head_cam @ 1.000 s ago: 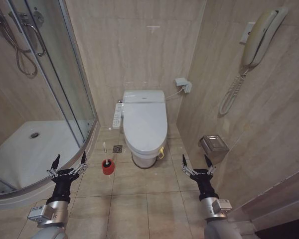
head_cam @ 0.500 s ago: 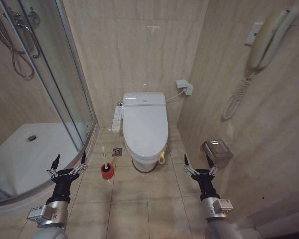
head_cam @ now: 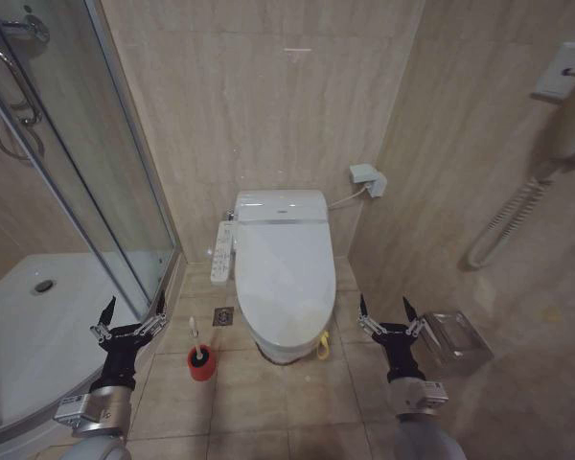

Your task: Open the toilet lid, clean the toilet bowl with a toilet brush, close the toilet lid, and flush.

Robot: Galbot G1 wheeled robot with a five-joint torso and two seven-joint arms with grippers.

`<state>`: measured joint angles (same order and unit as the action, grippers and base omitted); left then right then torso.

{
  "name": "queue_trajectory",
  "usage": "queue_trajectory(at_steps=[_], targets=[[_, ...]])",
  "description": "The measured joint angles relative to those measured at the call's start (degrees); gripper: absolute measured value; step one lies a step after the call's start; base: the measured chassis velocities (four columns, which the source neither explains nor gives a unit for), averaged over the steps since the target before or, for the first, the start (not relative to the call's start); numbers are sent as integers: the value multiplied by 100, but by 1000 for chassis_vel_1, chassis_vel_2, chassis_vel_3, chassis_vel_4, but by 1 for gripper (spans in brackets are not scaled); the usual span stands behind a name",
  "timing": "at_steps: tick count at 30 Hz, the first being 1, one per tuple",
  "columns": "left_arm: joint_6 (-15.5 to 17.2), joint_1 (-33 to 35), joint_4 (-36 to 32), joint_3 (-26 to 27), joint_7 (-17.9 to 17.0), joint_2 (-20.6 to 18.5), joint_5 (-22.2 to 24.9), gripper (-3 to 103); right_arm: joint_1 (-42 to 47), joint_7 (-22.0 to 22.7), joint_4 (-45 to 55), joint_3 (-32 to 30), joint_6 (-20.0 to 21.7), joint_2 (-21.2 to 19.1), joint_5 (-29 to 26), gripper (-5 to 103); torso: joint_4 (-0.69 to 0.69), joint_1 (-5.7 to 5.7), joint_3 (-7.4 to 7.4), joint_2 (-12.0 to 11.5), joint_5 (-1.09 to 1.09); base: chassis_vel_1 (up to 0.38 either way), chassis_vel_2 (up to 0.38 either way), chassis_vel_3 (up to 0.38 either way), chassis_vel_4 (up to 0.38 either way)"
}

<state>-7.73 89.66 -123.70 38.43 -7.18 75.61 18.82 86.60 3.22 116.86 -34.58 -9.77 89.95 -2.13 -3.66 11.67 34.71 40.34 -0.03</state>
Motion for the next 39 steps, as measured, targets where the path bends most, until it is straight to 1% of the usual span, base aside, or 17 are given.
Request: queue_trajectory(at_steps=[2, 3, 4, 7, 10, 14, 16, 17, 18, 19, 23, 25, 27, 30, 33, 36, 39], targets=[[0, 2, 0, 0, 0, 0, 0, 100, -16, 11, -32, -5, -23, 7, 11, 100, 2, -2, -1, 0, 2, 0, 0, 0, 0], [0, 6, 0, 0, 0, 1, 0, 100, -15, 27, -55, -6, -30, 19, 18, 100, -1, -8, -4, 3, 4, 34, -56, -20, 48], [0, 8, 0, 0, 0, 1, 0, 100, -14, 37, -59, -6, -30, 22, 20, 100, -2, -9, -4, 3, 1, 40, -56, -20, 55], [0, 8, 0, 0, 0, 1, 0, 100, -12, 49, -71, -5, -30, 35, 26, 100, -3, -10, -4, 5, 5, 10, -15, -29, 37], [0, 8, 0, 0, 0, 1, 0, 100, -11, 50, -80, -5, -43, 39, 48, 100, -2, -9, -4, 4, 2, -23, 47, 32, -24], [0, 2, 0, 0, 0, 1, 0, 100, -15, 45, -138, 1, -217, 5, 142, 100, 0, -3, -1, 2, 3, -113, 133, 150, -136], [0, 0, 0, 0, 0, 1, 0, 100, -15, 44, -151, 4, -226, -15, 188, 100, -2, 1, 1, 1, 3, -108, 144, 135, -153], [0, 0, 0, 0, 0, 1, 0, 100, -13, 74, -162, 10, -229, -31, 255, 100, 2, 2, 1, 0, 3, -97, 84, 84, -103], [0, 0, 0, 0, 0, 1, 0, 100, -13, 74, -162, 10, -229, -31, 255, 100, 2, 2, 1, 0, 3, -97, 84, 84, -103], [0, 0, 0, 0, 0, 1, 0, 100, -1, 112, -172, 13, -221, -44, 344, 100, -2, 2, 1, 0, 2, -73, 84, 41, -58], [0, 2, 0, 0, 0, 1, 0, 100, 71, 206, -258, 38, -206, -94, 580, 100, -2, -3, -1, 1, 4, -11, 4, 10, -14], [0, 4, 0, 0, 0, 1, 0, 100, 156, 340, -389, 115, -207, -159, 704, 100, -3, -7, -3, 2, 3, 38, -56, -53, 40], [0, 9, 0, 0, 0, 1, 0, 100, 256, 568, -625, 271, -249, -226, 741, 100, 0, -8, -3, 3, 4, 61, -37, -44, 49], [0, 8, 0, 0, 0, 1, 0, 100, 347, 681, -804, 387, -265, -261, 738, 100, 0, -7, -3, 3, 3, 20, -12, -9, 16], [0, 7, 0, 0, 0, 1, 0, 100, 465, 634, -996, 496, -269, -351, 773, 100, -2, -6, -2, 3, 4, 0, 0, 0, 0], [0, 3, 0, 0, 0, 1, 0, 100, 642, 428, -1210, 696, -300, -555, 813, 100, -1, -5, -2, 3, 3, 0, 0, 0, 0], [0, 3, 0, 0, 0, 1, 0, 100, 673, 404, -1429, 809, -384, -633, 923, 100, -2, -5, -2, 2, 3, 0, 0, 0, 0]])
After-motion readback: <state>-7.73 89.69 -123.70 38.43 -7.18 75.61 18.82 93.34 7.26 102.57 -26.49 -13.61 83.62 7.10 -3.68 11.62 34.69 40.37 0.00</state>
